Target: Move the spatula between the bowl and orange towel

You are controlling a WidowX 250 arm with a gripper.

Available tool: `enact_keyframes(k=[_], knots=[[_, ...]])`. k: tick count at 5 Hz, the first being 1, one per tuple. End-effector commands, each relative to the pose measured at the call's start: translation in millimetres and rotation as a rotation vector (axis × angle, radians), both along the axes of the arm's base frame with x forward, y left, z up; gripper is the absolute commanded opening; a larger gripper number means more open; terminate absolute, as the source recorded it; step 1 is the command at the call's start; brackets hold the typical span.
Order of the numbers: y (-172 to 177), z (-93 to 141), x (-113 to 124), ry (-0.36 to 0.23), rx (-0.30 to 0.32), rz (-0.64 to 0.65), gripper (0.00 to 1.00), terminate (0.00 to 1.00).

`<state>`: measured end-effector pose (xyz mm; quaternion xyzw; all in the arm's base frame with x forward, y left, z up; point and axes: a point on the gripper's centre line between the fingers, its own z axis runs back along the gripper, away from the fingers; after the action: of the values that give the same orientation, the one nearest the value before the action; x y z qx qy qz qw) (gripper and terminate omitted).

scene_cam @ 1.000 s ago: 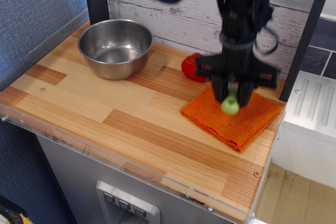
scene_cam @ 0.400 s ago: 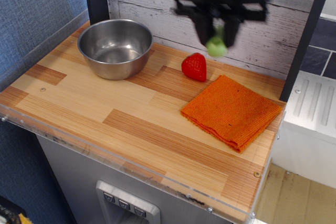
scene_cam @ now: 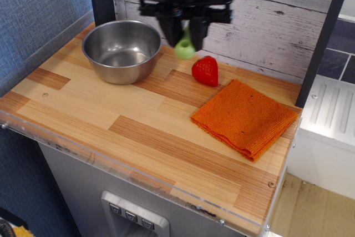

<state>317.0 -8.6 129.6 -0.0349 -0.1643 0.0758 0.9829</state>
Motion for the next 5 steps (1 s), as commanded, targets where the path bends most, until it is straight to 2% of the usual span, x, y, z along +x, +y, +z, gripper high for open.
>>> enact_keyframes(k=[1,3,5], knots=[[17,-15,-16,0.018,0.089,-0.045,0.0,0.0],[27,-42,-24,0.058,0.115,-0.057,0.0,0.0],[35,-66,-15,0.105,0.125,-0.05,0.0,0.0]])
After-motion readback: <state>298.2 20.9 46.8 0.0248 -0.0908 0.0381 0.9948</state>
